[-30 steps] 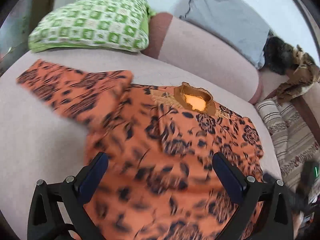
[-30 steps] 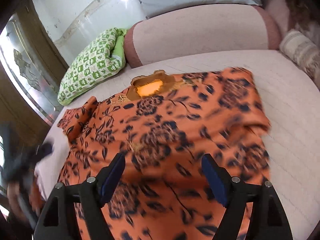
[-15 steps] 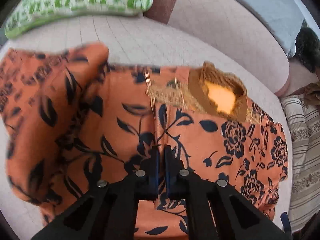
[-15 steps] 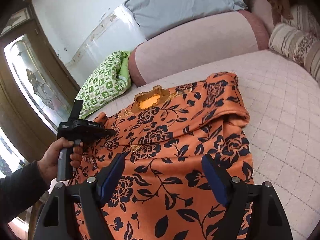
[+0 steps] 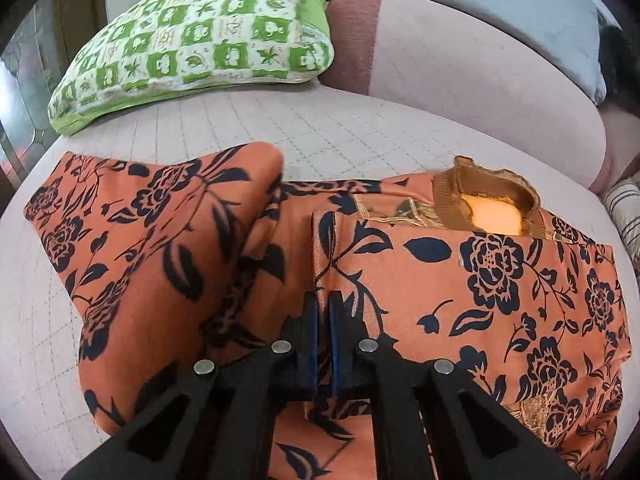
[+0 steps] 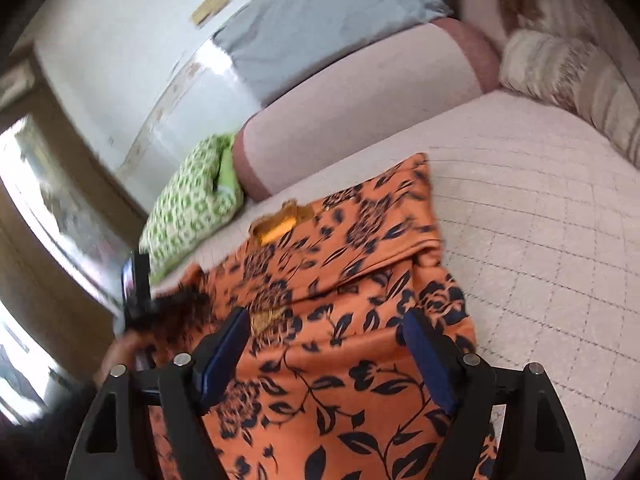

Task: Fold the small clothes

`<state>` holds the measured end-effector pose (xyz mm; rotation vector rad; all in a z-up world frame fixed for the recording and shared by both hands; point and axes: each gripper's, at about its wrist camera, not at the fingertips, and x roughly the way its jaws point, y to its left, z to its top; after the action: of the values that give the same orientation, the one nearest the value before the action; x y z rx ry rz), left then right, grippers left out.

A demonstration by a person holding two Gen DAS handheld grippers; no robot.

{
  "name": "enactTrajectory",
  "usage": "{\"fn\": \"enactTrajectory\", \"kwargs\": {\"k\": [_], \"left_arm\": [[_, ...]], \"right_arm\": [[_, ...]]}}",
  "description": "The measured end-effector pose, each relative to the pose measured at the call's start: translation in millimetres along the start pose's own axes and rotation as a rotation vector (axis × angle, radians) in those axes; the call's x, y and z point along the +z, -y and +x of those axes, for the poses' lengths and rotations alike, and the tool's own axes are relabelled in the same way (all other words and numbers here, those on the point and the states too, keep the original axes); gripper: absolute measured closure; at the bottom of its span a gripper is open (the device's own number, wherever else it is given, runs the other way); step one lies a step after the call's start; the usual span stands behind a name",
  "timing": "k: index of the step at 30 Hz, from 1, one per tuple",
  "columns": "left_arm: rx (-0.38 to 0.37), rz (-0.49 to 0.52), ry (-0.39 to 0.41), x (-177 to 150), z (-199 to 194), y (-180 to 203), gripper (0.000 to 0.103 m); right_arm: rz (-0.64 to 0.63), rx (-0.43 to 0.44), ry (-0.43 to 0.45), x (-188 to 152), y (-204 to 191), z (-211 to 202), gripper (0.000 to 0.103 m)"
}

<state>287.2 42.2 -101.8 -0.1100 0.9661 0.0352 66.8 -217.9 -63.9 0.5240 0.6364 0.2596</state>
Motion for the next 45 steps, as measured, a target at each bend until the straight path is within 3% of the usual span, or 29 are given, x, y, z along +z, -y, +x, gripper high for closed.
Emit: {"fn": "enactTrajectory", "kwargs": {"k": [4,10,12,13,14,15,17,19,22,24,26,28,29,30,32,33,35,40,42,45], "left_arm": [[-0.014,0.026,-0.003,1,2,1,0.098],[-0.005,0.039,0.007,2,7,-3,0.096],[-0.007,0.034,0.004,2,8,-4,0.096],[-0.006,0.033,0.0,2,7,-3,0.095],[-0.007,0.038,-0.003,1,6,-2,0.095],[-0.003,0.051,-0.005,2,5,-1,0.095],[-0.003,0.076,0.002,3,5,0,0.095],[-0.003,0.08,0.01,2,6,0,0.095],[0.004,0.087,0.02,-1,5,2,0.095],[-0.003,0.087,0.012,0,4,1,0.093],[-0.037,0.079,-0.014,3,0,-3,0.083],[-0.066,0.076,0.001,5,-19,-11,0.081],[-0.076,0.078,0.027,5,-32,-17,0.072],[-0.085,0.063,0.056,5,-49,-26,0.054],[-0.111,0.008,0.137,1,-80,-51,0.032],[-0.108,-0.03,0.179,-2,-96,-70,0.028],[-0.12,-0.119,0.207,-4,-113,-110,0.028],[-0.154,-0.547,0.149,4,-96,-249,0.028],[-0.13,-0.634,0.108,11,-75,-289,0.029],[-0.116,-0.685,0.072,23,-52,-319,0.029]], "right_arm": [[0.045,-0.005,-0.054,21,10,16,0.022],[0.238,0.221,-0.09,65,23,53,0.02],[0.338,0.265,-0.089,70,38,71,0.013],[0.387,0.263,-0.119,69,50,87,0.013],[0.413,0.16,-0.165,65,64,101,0.014],[0.458,0.058,-0.191,59,78,107,0.024],[0.483,0.117,-0.139,58,81,93,0.024],[0.431,0.114,-0.108,67,65,80,0.021],[0.377,0.221,-0.121,86,45,83,0.018],[0.356,0.197,-0.145,93,47,98,0.017],[0.354,-0.005,-0.218,85,74,122,0.02],[0.431,0.027,-0.17,77,96,117,0.023],[0.389,0.015,-0.139,79,87,100,0.022],[0.335,0.002,-0.12,79,77,87,0.02],[0.278,0.018,-0.109,71,62,67,0.02],[0.245,0.021,-0.106,63,53,55,0.019],[0.16,0.003,-0.108,45,38,33,0.019],[0.046,0.002,-0.088,1,8,5,0.019],[0.035,0.006,-0.078,-8,1,8,0.019],[0.001,0.0,-0.095,-15,-12,21,0.019]]}}
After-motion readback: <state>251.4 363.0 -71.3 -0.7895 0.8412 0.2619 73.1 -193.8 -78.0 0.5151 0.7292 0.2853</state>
